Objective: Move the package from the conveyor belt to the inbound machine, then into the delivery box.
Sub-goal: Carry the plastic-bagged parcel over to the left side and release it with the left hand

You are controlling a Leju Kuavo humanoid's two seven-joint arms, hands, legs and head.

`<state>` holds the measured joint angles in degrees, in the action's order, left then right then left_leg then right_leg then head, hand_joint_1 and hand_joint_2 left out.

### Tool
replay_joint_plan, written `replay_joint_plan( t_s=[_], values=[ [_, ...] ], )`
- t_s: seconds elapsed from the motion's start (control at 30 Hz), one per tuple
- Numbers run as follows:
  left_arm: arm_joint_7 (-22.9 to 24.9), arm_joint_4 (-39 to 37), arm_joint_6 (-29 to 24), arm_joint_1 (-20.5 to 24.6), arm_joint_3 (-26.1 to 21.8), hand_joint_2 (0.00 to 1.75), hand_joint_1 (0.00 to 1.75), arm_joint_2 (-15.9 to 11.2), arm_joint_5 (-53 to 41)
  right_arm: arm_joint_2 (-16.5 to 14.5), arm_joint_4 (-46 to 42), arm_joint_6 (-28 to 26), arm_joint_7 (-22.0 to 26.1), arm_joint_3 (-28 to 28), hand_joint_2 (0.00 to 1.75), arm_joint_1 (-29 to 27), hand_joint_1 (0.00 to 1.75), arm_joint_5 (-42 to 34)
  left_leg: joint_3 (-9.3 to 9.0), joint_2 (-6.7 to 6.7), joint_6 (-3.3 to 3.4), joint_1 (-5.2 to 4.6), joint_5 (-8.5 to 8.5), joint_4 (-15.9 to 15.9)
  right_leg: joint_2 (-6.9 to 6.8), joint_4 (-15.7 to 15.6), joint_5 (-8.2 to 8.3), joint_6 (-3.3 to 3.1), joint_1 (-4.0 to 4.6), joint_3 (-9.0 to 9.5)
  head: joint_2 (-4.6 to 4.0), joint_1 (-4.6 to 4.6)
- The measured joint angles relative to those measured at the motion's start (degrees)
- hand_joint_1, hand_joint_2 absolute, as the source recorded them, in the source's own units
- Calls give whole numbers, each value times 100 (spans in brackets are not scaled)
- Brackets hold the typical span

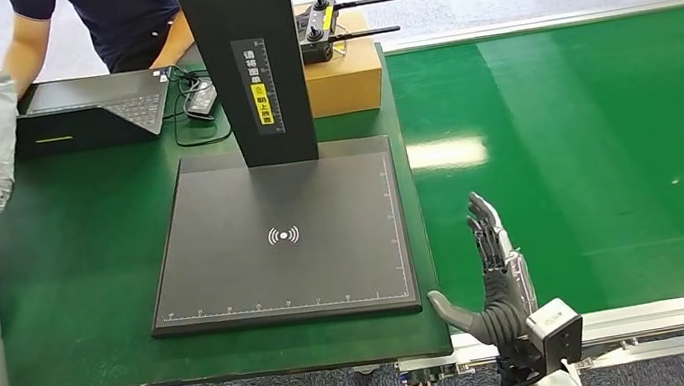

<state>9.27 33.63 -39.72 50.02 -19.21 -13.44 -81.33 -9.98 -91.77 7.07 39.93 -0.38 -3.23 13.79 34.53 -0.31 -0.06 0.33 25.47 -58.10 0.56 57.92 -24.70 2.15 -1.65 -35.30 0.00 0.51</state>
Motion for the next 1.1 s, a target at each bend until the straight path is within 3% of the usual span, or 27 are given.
replay_joint_plan(
  t_s=[0.07, 0.1, 0.2, 0.33, 0.53, 0.67, 0.9, 1.1],
  values=[
    [404, -216, 24, 159, -84, 175, 15, -138, -232, -1, 12, -19, 0, 8, 175, -1, 0, -1, 2, 2, 0, 0, 1, 0, 3, -1, 0, 0, -1, -3, 0, 0],
    [573, -328, 65, 223, -142, 175, 0, -218, -308, -1, 16, -33, 1, 11, 175, -3, 0, -2, 3, 4, 0, 0, 1, 0, 5, -1, 0, 0, -1, -4, 0, 1],
    [724, -622, 384, 379, -362, 175, 0, -449, -296, -1, 29, -97, 1, 25, 175, -12, 0, -11, 4, 6, -1, -1, 2, 0, 6, -3, -1, -1, 0, -8, 0, 1],
    [556, -882, 681, 448, -666, 175, 0, -636, -99, -1, 51, -144, 0, 43, 175, -13, 0, -16, 4, 4, -1, 0, 1, 0, 4, -3, -3, -4, 1, -9, 0, 2],
    [286, -1068, 745, 460, -888, 175, 0, -728, -84, -1, 120, -109, 0, 50, 175, 8, 0, -36, 4, 4, -1, -1, 1, -1, 5, -2, -3, -4, 0, -7, 0, 1],
    [-205, -1121, 702, 470, -968, 175, 0, -706, -4, -1, 160, -71, 0, 56, 175, 35, 0, -27, 3, 4, -1, -1, 1, -3, 4, -4, -3, -4, 0, -10, 0, 1],
    [-1524, -928, 573, 504, -951, 175, 0, -264, 447, -36, 183, 81, 0, 43, 175, 50, 0, 89, 2, 2, -1, -3, 1, -6, 3, -5, 0, -2, -2, -7, 0, 1],
    [-1939, -104, 994, 215, -442, 175, 0, 272, 1125, -46, 188, 118, 0, 36, 175, 50, 0, 67, 1, 2, 0, -6, 1, -7, 3, -5, 2, 0, -5, -5, 0, 1]
  ],
)
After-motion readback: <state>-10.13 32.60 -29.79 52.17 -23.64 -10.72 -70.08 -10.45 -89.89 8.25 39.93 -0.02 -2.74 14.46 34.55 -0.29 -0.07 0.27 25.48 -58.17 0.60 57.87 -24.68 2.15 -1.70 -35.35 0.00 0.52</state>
